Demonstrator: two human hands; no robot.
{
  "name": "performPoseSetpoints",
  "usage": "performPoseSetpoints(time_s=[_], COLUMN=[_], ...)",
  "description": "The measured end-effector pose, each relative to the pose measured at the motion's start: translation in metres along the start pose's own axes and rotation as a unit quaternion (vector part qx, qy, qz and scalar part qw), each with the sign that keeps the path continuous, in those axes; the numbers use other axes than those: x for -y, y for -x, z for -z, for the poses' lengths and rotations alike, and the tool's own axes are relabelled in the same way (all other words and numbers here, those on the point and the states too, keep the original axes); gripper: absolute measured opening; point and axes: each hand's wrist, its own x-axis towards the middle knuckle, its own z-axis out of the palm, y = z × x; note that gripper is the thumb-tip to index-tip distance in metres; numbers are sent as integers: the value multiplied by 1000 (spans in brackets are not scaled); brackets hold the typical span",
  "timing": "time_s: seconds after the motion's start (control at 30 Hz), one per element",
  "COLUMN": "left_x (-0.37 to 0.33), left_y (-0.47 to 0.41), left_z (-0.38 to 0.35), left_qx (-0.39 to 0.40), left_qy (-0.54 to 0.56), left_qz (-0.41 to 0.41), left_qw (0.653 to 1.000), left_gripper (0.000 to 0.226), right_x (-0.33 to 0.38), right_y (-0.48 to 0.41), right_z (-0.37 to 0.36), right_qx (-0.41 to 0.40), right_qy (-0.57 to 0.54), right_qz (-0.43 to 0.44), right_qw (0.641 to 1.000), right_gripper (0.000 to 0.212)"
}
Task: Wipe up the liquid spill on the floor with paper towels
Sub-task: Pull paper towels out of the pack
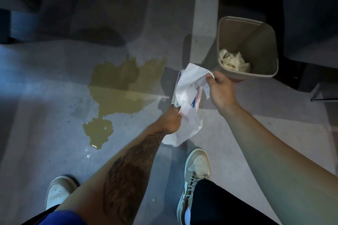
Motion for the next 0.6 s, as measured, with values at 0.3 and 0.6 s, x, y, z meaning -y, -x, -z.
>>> performPoseSetpoints(time_s=[0.3,0.6], left_x=[2,13], left_y=[17,29], left_z=[-16,-4], left_qx=[-15,-66], left_qy=[82,176], left_qz=[88,124], left_qw=[993,974], left_gripper=[44,48], right_x=[6,66], right_y=[4,6], right_z=[2,-1], right_qx=[-11,-27], right_qy=[76,-39], right_qz=[58,120], right_qw=[995,992], right_gripper=[21,14])
